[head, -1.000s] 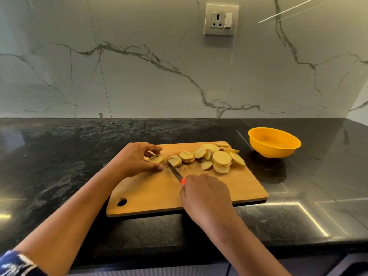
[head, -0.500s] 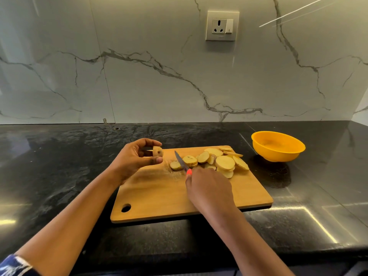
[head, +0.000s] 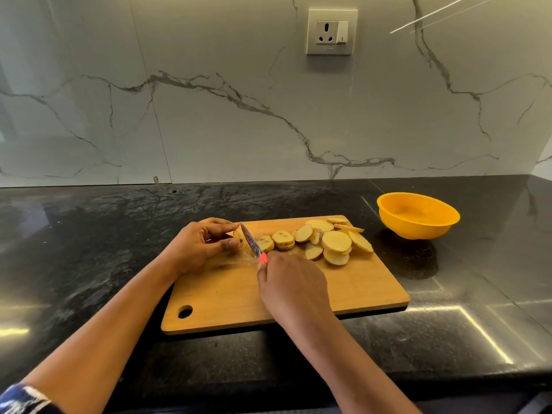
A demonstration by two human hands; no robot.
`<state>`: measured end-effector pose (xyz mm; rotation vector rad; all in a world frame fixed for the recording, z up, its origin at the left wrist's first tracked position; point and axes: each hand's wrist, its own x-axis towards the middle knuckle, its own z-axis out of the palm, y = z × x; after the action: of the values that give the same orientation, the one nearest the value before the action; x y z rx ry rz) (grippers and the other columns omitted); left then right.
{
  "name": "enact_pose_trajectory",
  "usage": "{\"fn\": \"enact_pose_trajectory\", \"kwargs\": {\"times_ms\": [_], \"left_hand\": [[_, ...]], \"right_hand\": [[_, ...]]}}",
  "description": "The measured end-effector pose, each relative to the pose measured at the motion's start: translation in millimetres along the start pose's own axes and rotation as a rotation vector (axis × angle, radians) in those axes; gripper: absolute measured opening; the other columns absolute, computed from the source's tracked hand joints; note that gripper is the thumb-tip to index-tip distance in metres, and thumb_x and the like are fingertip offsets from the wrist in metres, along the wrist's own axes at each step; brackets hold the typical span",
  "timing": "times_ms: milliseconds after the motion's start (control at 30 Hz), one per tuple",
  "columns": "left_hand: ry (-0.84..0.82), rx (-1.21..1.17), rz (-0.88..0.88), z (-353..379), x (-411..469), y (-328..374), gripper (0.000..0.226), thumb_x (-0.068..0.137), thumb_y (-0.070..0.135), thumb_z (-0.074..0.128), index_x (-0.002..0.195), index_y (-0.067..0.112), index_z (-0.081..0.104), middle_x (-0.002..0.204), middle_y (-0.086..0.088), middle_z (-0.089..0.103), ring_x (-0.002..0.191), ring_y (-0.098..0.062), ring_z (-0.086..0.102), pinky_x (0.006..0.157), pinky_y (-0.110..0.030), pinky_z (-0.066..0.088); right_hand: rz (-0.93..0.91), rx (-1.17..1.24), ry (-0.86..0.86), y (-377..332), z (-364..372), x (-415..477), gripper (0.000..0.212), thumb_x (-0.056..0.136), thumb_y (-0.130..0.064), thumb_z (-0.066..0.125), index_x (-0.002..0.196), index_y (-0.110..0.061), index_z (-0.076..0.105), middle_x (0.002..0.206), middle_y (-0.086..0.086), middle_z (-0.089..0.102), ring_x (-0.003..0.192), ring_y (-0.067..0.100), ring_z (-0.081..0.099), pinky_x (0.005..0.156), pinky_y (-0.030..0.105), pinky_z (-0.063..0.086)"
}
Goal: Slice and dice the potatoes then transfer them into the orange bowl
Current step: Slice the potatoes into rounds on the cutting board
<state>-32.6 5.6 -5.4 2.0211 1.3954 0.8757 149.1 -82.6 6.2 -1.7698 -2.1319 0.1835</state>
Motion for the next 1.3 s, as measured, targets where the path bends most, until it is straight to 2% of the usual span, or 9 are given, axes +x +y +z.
{"fn": "enact_pose_trajectory", "kwargs": {"times_ms": [67,167,267,400,600,767,967,1133,1300], "left_hand": [[0.017,0.003,0.008,-1,0,-2,0.028,0.08,0.03,0.068,0.103,0.045,0.06,0.114,0.024,0.056,0.099,0.006,0.054,0.076,-0.008,0.039],[0.096,-0.034,-0.015,2,-1,-4,0.038,0.067,0.042,0.071,0.105,0.036,0.067,0.106,0.016,0.066,0.098,0.002,0.06,0.078,-0.011,0.041],[0.159,-0.088,-0.038,5,-3,-3,0.044,0.06,0.038,0.075,0.102,0.027,0.071,0.095,0.01,0.072,0.09,0.002,0.065,0.078,-0.014,0.049],[0.203,-0.093,-0.059,7,-4,-3,0.04,0.058,0.036,0.078,0.096,0.024,0.074,0.091,0.007,0.073,0.089,-0.005,0.068,0.082,-0.022,0.053],[0.212,-0.044,-0.029,7,-7,2,0.035,0.056,0.039,0.076,0.09,0.03,0.072,0.085,0.012,0.072,0.082,0.005,0.066,0.07,-0.008,0.051],[0.207,-0.03,-0.024,5,-8,2,0.036,0.057,0.04,0.075,0.091,0.03,0.072,0.088,0.012,0.071,0.082,0.006,0.065,0.071,-0.007,0.05],[0.215,-0.003,-0.009,5,-7,-1,0.032,0.063,0.033,0.078,0.094,0.028,0.072,0.09,0.013,0.07,0.084,0.009,0.063,0.068,-0.003,0.047],[0.235,-0.012,-0.018,5,-8,0,0.036,0.06,0.038,0.076,0.094,0.027,0.072,0.089,0.015,0.069,0.084,0.013,0.06,0.066,0.0,0.045],[0.221,-0.006,-0.018,5,-8,-1,0.032,0.063,0.034,0.077,0.093,0.028,0.071,0.089,0.014,0.069,0.083,0.009,0.063,0.067,-0.004,0.048]], "right_hand": [[0.009,0.001,-0.008,-1,1,1,0.03,0.102,-0.033,0.037,0.117,-0.017,0.058,0.105,0.002,0.064,0.094,0.019,0.059,0.067,0.029,0.038],[0.012,0.008,-0.014,-5,2,3,0.029,0.102,-0.032,0.038,0.117,-0.017,0.058,0.103,0.003,0.064,0.092,0.019,0.058,0.067,0.029,0.039],[0.016,0.01,-0.027,-10,2,6,0.027,0.102,-0.03,0.039,0.117,-0.016,0.057,0.104,0.003,0.063,0.087,0.018,0.054,0.065,0.029,0.036],[0.009,-0.027,-0.069,-14,0,9,0.026,0.102,-0.026,0.04,0.118,-0.014,0.057,0.108,0.004,0.063,0.094,0.02,0.058,0.066,0.03,0.036],[0.013,-0.078,-0.123,-20,-5,12,0.024,0.101,-0.025,0.044,0.117,-0.013,0.057,0.107,0.006,0.063,0.089,0.02,0.057,0.065,0.031,0.037],[0.006,-0.065,-0.111,-24,-4,16,0.024,0.101,-0.024,0.043,0.117,-0.014,0.058,0.106,0.006,0.064,0.094,0.022,0.059,0.065,0.031,0.037],[-0.035,-0.113,-0.131,-24,-8,11,0.022,0.101,-0.022,0.045,0.115,-0.013,0.059,0.103,0.005,0.064,0.079,0.018,0.051,0.062,0.03,0.036],[-0.05,-0.117,-0.129,-30,-7,18,0.022,0.099,-0.016,0.049,0.118,-0.011,0.058,0.104,0.007,0.063,0.093,0.022,0.06,0.069,0.031,0.046],[-0.05,-0.113,-0.115,-28,-6,14,0.022,0.1,-0.019,0.047,0.117,-0.012,0.058,0.106,0.006,0.064,0.094,0.022,0.06,0.067,0.031,0.039]]}}
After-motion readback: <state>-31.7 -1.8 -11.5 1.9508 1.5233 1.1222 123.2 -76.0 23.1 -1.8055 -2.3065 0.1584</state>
